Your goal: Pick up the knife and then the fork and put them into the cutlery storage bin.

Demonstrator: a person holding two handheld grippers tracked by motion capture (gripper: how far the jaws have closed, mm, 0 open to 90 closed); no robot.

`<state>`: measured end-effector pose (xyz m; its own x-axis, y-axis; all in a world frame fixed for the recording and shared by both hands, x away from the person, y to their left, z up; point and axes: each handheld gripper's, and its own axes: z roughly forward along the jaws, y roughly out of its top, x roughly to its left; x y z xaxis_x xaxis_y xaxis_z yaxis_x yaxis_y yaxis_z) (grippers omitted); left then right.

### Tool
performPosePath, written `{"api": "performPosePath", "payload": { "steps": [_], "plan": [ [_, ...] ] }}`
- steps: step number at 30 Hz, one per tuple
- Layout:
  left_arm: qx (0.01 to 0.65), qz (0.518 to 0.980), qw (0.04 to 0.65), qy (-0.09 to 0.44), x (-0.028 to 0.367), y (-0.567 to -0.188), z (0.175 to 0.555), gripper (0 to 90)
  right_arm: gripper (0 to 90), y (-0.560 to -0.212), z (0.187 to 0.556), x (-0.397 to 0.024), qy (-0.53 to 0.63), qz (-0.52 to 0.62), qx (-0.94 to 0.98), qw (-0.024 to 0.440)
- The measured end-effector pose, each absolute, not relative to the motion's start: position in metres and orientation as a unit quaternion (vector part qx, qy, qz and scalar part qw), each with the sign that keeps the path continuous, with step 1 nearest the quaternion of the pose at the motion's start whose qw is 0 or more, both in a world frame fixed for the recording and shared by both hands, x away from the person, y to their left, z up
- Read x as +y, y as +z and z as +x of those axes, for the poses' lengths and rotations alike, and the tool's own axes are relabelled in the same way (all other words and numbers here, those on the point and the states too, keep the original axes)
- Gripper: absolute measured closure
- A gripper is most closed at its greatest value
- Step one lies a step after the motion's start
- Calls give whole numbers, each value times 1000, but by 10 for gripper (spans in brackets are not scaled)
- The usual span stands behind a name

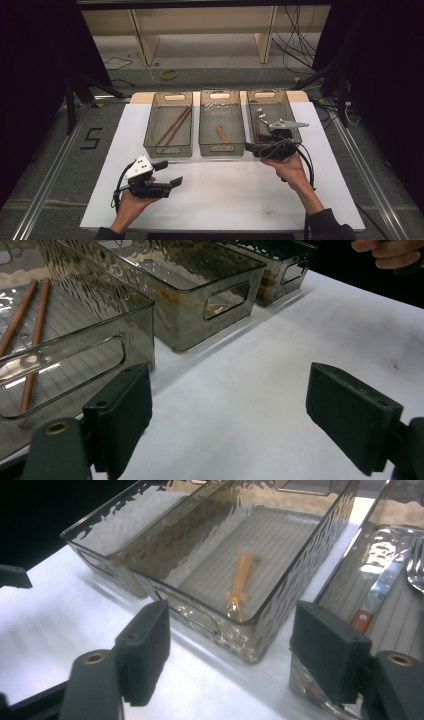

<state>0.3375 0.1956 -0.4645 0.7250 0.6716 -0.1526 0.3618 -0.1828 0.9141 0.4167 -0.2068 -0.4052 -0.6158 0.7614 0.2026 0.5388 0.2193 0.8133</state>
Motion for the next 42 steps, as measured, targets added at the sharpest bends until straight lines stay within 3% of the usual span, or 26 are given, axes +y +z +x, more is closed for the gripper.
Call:
{"api": "performPosePath", "payload": {
  "steps": [42],
  "plan": [
    [338, 770, 527, 120, 192, -468, 336, 177, 228, -447, 325, -234, 520, 377, 754, 140]
  ]
}}
